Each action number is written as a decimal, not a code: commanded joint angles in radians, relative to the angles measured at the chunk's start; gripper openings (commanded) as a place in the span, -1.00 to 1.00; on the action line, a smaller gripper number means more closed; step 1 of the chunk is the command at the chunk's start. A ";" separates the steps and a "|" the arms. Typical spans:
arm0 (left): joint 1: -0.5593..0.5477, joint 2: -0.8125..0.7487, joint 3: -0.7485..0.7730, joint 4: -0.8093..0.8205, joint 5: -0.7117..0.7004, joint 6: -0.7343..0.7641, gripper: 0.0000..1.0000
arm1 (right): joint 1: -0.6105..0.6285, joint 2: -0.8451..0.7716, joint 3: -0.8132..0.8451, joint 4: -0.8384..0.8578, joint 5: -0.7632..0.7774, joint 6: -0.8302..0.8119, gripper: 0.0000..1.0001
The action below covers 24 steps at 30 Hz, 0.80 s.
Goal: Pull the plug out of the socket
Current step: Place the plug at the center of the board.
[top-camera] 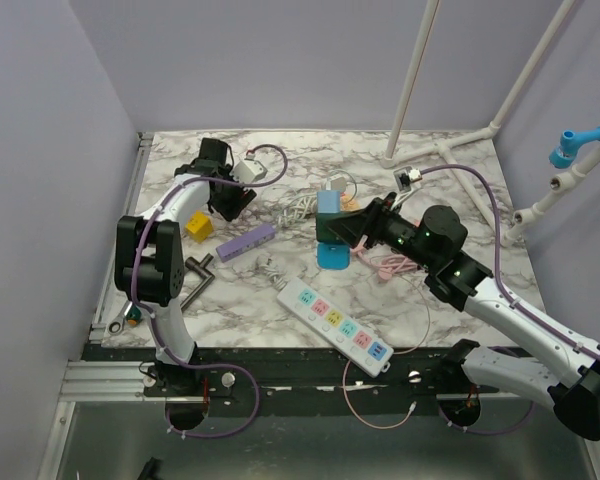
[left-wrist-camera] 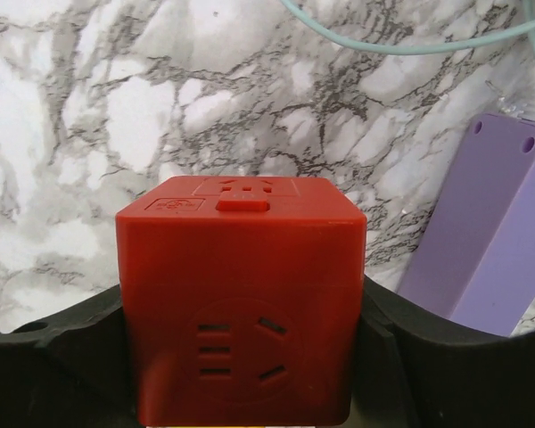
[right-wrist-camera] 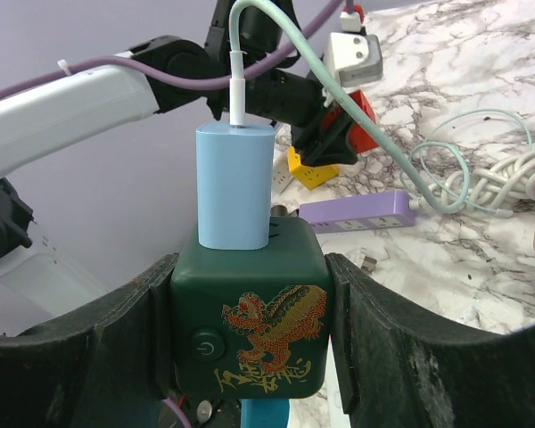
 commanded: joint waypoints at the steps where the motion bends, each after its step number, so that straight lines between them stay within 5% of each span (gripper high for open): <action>1: -0.024 -0.034 -0.070 0.079 0.031 -0.008 0.08 | -0.003 0.000 0.026 0.063 -0.041 0.016 -0.99; 15: -0.027 0.009 -0.084 0.091 0.014 -0.009 0.28 | -0.003 -0.005 0.104 0.002 -0.055 0.006 -0.99; 19: -0.034 0.025 -0.057 0.057 -0.019 -0.018 0.76 | -0.003 -0.010 0.111 -0.002 -0.053 0.009 -0.99; 24: -0.047 0.008 -0.072 0.049 -0.043 -0.001 0.97 | -0.004 -0.014 0.121 -0.011 -0.061 0.007 -0.99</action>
